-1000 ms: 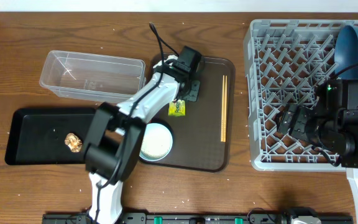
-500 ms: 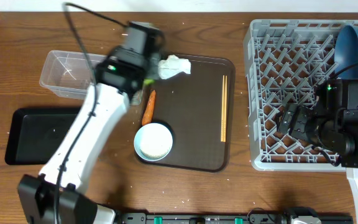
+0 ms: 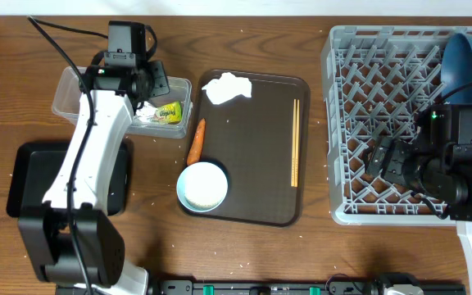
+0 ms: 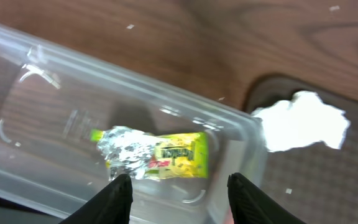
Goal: Sort waste into correct bins and load items into the dishwasher rack
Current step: 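Reach left gripper to the white tissue and grasp it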
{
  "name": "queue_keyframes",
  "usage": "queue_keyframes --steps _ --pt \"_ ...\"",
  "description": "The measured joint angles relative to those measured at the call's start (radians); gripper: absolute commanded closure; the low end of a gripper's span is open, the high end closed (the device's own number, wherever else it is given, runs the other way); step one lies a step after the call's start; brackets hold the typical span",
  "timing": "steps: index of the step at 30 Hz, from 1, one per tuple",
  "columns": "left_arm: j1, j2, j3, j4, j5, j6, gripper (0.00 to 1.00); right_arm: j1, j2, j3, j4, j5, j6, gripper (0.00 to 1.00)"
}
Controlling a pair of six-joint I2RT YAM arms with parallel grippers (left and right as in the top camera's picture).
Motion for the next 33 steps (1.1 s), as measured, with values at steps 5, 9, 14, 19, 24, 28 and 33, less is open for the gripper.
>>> queue_keyframes --steps 5,9,14,19,24,28,33 --pt "-0.076 -0.071 0.000 0.029 0.066 0.095 0.35 0.000 0.000 0.000 0.000 0.000 0.000 0.09" --pt "-0.177 -0.074 0.000 0.037 0.089 0.201 0.31 0.000 0.000 0.000 0.008 0.000 0.000 0.09" --pt "-0.244 0.024 0.000 0.113 0.088 0.267 0.31 0.000 0.000 0.000 0.007 0.000 0.000 0.08" --pt "-0.281 0.155 0.000 0.192 0.083 0.322 0.31 0.000 0.000 0.000 0.007 0.000 0.000 0.08" --pt "-0.322 0.253 0.000 0.275 0.036 0.353 0.31 0.000 0.000 0.000 0.007 0.000 0.000 0.08" --pt "-0.326 0.328 0.000 0.341 0.012 0.374 0.24 0.000 0.000 0.000 0.008 0.000 0.000 0.08" --pt "-0.323 0.421 0.000 0.425 0.001 0.389 0.20 0.000 0.000 0.000 0.007 0.000 0.000 0.08"
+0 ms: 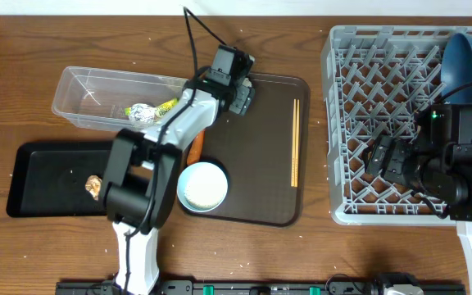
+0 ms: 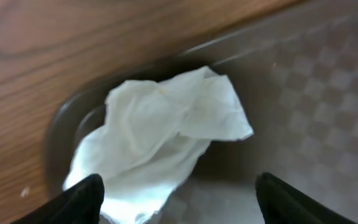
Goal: Sort waste into correct bins and load items into the dishwasher rack
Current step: 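Reach left gripper to the white tissue and grasp it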
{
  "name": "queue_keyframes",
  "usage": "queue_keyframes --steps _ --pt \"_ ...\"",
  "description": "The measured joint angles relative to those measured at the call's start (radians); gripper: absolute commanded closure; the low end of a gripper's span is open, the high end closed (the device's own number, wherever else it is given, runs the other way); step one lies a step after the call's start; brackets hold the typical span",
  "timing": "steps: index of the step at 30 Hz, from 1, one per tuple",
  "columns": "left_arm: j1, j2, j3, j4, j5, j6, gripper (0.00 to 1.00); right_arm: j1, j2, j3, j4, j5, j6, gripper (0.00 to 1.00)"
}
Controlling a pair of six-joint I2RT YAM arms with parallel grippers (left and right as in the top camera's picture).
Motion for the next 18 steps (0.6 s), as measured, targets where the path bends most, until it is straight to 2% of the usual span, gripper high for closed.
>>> queue_keyframes --steps 6,9,11,16,17,18 --pt "0.000 0.066 0.000 0.068 -0.003 0.008 0.21 0.000 0.000 0.000 0.000 0.000 0.000 0.08" --pt "0.000 0.076 0.000 0.067 -0.003 0.008 0.30 0.000 0.000 0.000 0.000 0.000 0.000 0.08" --pt "0.000 0.077 0.000 0.068 0.005 0.008 0.43 0.000 0.000 0.000 0.000 0.000 0.000 0.08" --pt "0.000 0.078 0.000 0.050 0.021 -0.007 0.89 0.000 0.000 0.000 0.000 0.000 0.000 0.08" --pt "0.000 0.078 0.000 0.043 0.023 -0.016 0.94 0.000 0.000 0.000 0.000 0.000 0.000 0.08" --pt "0.000 0.078 0.000 0.037 0.026 -0.020 0.94 0.000 0.000 0.000 0.000 0.000 0.000 0.08"
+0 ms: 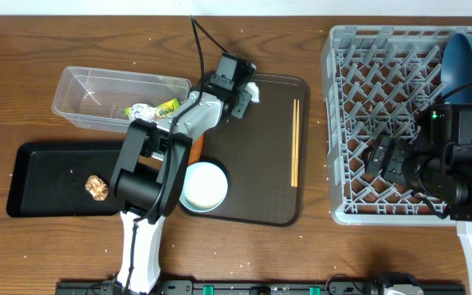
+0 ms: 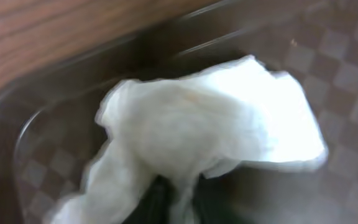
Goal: Sort waste into correct bins and load items into the dishwasher rack
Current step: 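Reach left gripper to the white tissue and grasp it, then drop the white tissue into the clear plastic bin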
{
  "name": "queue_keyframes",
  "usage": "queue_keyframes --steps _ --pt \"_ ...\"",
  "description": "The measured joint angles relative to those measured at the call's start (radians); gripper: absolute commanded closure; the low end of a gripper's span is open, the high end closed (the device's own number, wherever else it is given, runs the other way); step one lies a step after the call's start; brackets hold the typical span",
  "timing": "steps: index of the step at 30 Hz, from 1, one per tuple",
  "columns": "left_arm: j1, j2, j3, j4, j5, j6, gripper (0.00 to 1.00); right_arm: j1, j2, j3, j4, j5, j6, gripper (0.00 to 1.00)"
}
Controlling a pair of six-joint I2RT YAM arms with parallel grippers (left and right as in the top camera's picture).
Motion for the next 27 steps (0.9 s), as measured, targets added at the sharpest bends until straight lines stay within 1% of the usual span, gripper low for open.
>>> queue_keyframes --steps 3,10,13,18,23,27 --pt "0.000 -0.001 0.004 -0.033 0.012 -0.011 0.94 0.000 0.000 0.000 0.000 0.000 0.000 0.08" --pt "-0.019 -0.056 0.006 -0.224 0.044 -0.023 0.94 0.000 0.000 0.000 0.000 0.000 0.000 0.08" --pt "-0.046 -0.132 -0.002 -0.294 0.055 -0.023 0.94 0.000 0.000 0.000 -0.004 0.000 0.000 0.08" --pt "-0.066 -0.344 -0.002 -0.389 0.060 -0.050 0.94 0.000 0.000 0.000 -0.006 0.000 0.000 0.08" --pt "-0.013 -0.499 -0.002 -0.430 0.032 -0.101 0.94 0.000 0.000 0.000 -0.008 -0.001 0.000 0.07" --pt "0.065 -0.518 -0.002 -0.458 -0.017 -0.136 0.94 0.000 0.000 0.000 -0.015 -0.001 -0.006 0.07"
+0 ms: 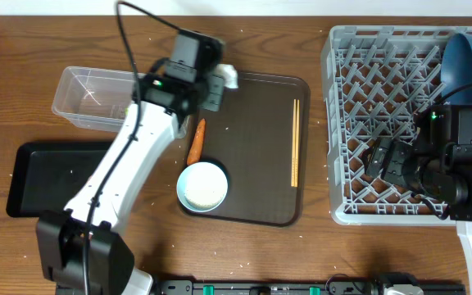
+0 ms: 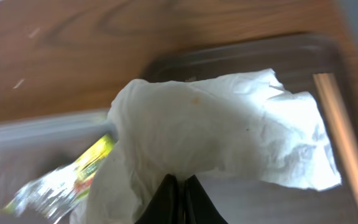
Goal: Sort waste into correct bins and load items into the dishwasher rack
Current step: 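Drop the white tissue into the clear plastic bin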
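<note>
My left gripper (image 1: pixel 213 84) is shut on a crumpled white napkin (image 1: pixel 230 76), held above the far left corner of the brown tray (image 1: pixel 256 197). In the left wrist view the napkin (image 2: pixel 222 127) hangs from the closed fingertips (image 2: pixel 178 185). Below lies a yellow-and-silver wrapper (image 2: pixel 67 177) in the clear bin (image 1: pixel 84 92). On the tray are a carrot (image 1: pixel 195 141), a pale blue bowl (image 1: pixel 203 186) and chopsticks (image 1: pixel 295 143). My right gripper (image 1: pixel 381 160) hovers over the grey dish rack (image 1: pixel 359 123); its jaw state is unclear.
A black bin (image 1: pixel 35 176) lies at the front left, partly under my left arm. A dark blue bowl (image 1: pixel 465 53) stands in the rack's far right corner. The clear bin borders the tray's left side.
My left gripper was down on the napkin lying in the tray's far left corner. Now it holds the napkin lifted, further left, near the clear bin. The right arm has not moved.
My left gripper was open over the clear bin holding the wrapper. Then it was open above the napkin on the tray, then pressed into the napkin. Now it is shut on the napkin, which is lifted by the tray's corner beside the bin.
</note>
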{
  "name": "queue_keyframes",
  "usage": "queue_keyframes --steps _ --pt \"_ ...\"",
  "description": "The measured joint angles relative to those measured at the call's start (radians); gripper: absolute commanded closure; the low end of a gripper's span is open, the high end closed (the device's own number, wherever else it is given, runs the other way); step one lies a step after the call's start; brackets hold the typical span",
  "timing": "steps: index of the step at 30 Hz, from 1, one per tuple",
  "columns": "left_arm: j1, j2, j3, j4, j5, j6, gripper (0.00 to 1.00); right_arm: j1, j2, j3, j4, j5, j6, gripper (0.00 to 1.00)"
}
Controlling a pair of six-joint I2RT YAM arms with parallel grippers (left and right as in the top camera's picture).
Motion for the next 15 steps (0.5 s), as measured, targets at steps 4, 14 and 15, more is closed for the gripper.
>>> queue_keyframes --steps 4,14,15 --pt "0.097 0.039 0.000 -0.023 -0.029 -0.019 0.94 0.000 0.000 0.000 0.000 0.000 -0.010 0.07" --pt "0.259 0.114 0.000 0.036 -0.042 -0.014 0.44 0.000 0.000 0.000 -0.014 -0.001 -0.024 0.07" --pt "0.259 0.114 0.000 0.028 -0.042 -0.014 0.43 0.000 0.000 0.000 -0.014 -0.001 -0.024 0.07"
